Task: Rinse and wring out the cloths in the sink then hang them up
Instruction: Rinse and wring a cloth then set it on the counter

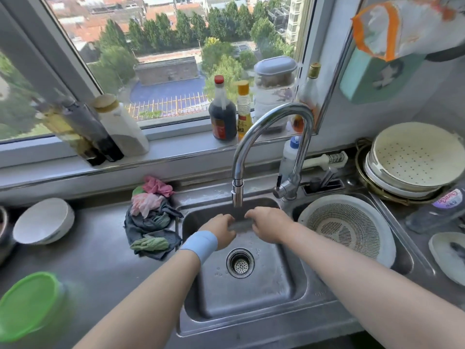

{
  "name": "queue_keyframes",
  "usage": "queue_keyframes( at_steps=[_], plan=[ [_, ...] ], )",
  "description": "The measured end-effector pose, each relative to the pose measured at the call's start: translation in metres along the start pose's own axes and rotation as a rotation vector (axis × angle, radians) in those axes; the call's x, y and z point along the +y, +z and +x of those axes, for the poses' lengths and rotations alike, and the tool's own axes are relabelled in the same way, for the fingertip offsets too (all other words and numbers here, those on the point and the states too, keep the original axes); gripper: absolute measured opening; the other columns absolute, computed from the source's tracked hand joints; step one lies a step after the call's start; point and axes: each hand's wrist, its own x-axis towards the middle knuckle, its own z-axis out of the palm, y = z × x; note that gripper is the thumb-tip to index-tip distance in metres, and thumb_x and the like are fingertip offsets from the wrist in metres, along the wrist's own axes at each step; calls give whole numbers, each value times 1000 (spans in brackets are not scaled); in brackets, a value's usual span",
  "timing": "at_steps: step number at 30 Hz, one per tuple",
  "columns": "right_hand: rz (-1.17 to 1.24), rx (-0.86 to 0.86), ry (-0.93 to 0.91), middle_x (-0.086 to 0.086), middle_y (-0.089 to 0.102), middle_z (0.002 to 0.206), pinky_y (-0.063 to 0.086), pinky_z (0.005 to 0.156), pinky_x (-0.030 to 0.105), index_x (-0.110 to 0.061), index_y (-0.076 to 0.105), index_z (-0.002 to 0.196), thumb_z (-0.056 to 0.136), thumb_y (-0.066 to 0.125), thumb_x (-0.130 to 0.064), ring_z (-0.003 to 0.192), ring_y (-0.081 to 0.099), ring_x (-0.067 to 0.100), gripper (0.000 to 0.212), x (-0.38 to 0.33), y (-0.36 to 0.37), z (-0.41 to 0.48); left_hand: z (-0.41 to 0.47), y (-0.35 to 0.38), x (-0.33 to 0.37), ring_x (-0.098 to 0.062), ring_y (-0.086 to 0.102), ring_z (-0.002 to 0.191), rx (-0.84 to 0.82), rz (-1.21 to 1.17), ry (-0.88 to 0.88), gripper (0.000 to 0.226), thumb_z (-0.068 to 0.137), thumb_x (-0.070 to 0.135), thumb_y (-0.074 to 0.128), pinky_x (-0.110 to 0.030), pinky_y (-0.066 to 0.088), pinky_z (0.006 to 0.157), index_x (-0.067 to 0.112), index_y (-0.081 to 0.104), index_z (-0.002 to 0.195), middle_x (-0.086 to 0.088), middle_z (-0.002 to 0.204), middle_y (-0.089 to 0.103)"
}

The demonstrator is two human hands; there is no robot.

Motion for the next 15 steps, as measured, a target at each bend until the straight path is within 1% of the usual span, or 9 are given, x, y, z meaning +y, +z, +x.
queue_keyframes(
  at_steps=[2, 5, 8, 9, 11, 13, 15],
  plan=[
    [46, -24, -15, 3, 57, 139, 46, 102, 38, -26, 51, 140, 95, 45, -23, 126, 54, 26, 46, -29, 12, 11, -9, -7, -28, -23, 55, 119, 42, 11, -9, 41, 91, 29, 51, -38, 45, 103, 23, 54, 132, -2, 133, 54],
    [105, -55, -23, 1, 63, 133, 47, 97, 33, -27, 56, 135, 90, 49, -19, 123, 57, 25, 46, -79, 31, 32, -23, -18, -76, -26, 55, 116, 107, 26, -29, 32, 89, 23, 52, -37, 45, 100, 22, 60, 120, -4, 127, 57],
    [181, -99, -16, -1, 63, 131, 48, 99, 33, -29, 57, 133, 89, 49, -18, 122, 57, 24, 46, -133, 47, 57, -36, -31, -131, -28, 55, 114, 135, 64, -57, 28, 89, 19, 52, -37, 47, 96, 25, 64, 113, -5, 125, 57],
    [208, -107, -18, -1, 63, 132, 48, 99, 33, -29, 58, 133, 90, 50, -18, 123, 57, 25, 45, -151, 51, 65, -40, -35, -149, -29, 54, 116, 128, 93, -70, 28, 89, 22, 53, -37, 47, 96, 26, 64, 115, -5, 127, 56],
    [246, -113, -15, 1, 61, 134, 48, 99, 32, -27, 57, 135, 90, 50, -16, 124, 57, 26, 47, -184, 60, 82, -45, -41, -185, -30, 49, 123, 77, 149, -106, 35, 90, 28, 55, -38, 45, 101, 27, 60, 125, -6, 133, 51],
    [279, -127, 10, 3, 57, 141, 46, 103, 32, -27, 50, 143, 92, 50, -15, 127, 55, 26, 53, -211, 70, 96, -47, -43, -215, -28, 47, 128, 10, 146, -134, 42, 92, 23, 52, -39, 42, 105, 28, 55, 134, -5, 138, 49],
    [319, -145, 33, 4, 51, 147, 44, 105, 33, -26, 42, 150, 93, 51, -15, 130, 52, 27, 59, -232, 81, 107, -47, -40, -238, -27, 47, 128, -29, 142, -117, 47, 92, 17, 52, -37, 41, 105, 28, 50, 138, -5, 140, 48]
  ],
)
